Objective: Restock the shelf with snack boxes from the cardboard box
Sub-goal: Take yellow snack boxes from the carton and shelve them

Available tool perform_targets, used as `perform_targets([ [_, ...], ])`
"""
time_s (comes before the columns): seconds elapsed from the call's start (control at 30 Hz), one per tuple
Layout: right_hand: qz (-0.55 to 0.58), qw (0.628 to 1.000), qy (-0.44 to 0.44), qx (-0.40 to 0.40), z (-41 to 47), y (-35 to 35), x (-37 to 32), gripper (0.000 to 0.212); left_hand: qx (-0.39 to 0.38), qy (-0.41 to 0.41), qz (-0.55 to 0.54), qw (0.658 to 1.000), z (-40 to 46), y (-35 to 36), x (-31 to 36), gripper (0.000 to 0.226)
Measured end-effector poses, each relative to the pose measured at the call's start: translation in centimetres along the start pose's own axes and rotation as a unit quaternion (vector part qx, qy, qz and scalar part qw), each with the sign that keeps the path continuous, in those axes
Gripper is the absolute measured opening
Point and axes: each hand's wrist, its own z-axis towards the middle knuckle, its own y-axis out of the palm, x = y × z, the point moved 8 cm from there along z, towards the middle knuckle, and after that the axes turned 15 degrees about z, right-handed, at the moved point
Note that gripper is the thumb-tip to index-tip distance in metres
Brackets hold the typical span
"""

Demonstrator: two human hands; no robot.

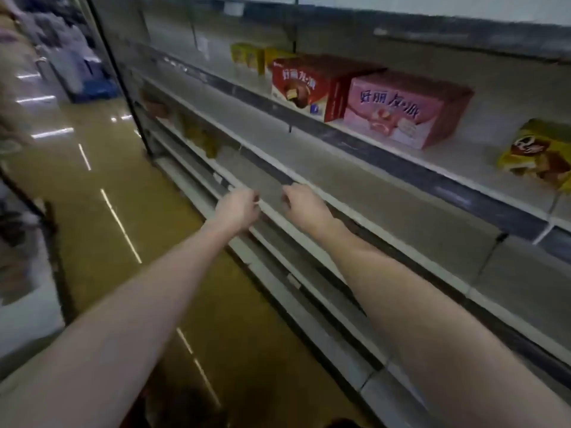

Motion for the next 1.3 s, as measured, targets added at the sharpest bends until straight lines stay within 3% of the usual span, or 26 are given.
perform_targets([
  [0.27, 0.059, 0.987, -0.050, -0.138, -2.0, 15.9, -4.3, 0.007, -0.071, -0.156, -0.036, 0.984, -10.5, 10.1, -11.2, 0.025],
  [0.5, 0.121, 0.940, -0.111, -0.298, -6.7, 27.8, -8.6, 0.019, -0.080, -0.388, -0.086, 0.914, -25.0, 15.5, -16.1, 0.019],
  [0.57, 0.129, 0.915, -0.148, -0.352, -9.5, 30.0, -10.3, 0.017, -0.045, -0.470, -0.119, 0.873, -29.8, 16.2, -16.3, 0.020],
  [0.67, 0.153, 0.880, -0.189, -0.409, -14.0, 32.4, -11.9, 0.013, 0.002, -0.599, -0.154, 0.786, -37.1, 17.9, -14.9, 0.019],
  [0.8, 0.168, 0.830, -0.259, -0.464, -19.1, 33.7, -14.3, 0.008, 0.022, -0.708, -0.186, 0.681, -44.1, 18.9, -10.5, 0.017],
  [0.87, 0.180, 0.806, -0.292, -0.483, -21.0, 34.1, -15.7, 0.007, 0.033, -0.738, -0.169, 0.653, -46.8, 19.1, -8.9, 0.019],
  [1.0, 0.182, 0.764, -0.338, -0.518, -24.0, 34.9, -17.8, 0.007, 0.027, -0.765, -0.153, 0.625, -49.8, 18.6, -6.8, 0.027],
  [1.17, 0.156, 0.730, -0.388, -0.540, -25.3, 36.1, -20.9, 0.011, -0.012, -0.731, -0.122, 0.672, -51.0, 17.1, -7.7, 0.025],
  [1.3, 0.114, 0.709, -0.430, -0.547, -25.4, 37.5, -25.0, 0.022, -0.013, -0.757, -0.095, 0.646, -53.7, 16.4, -9.9, 0.033],
])
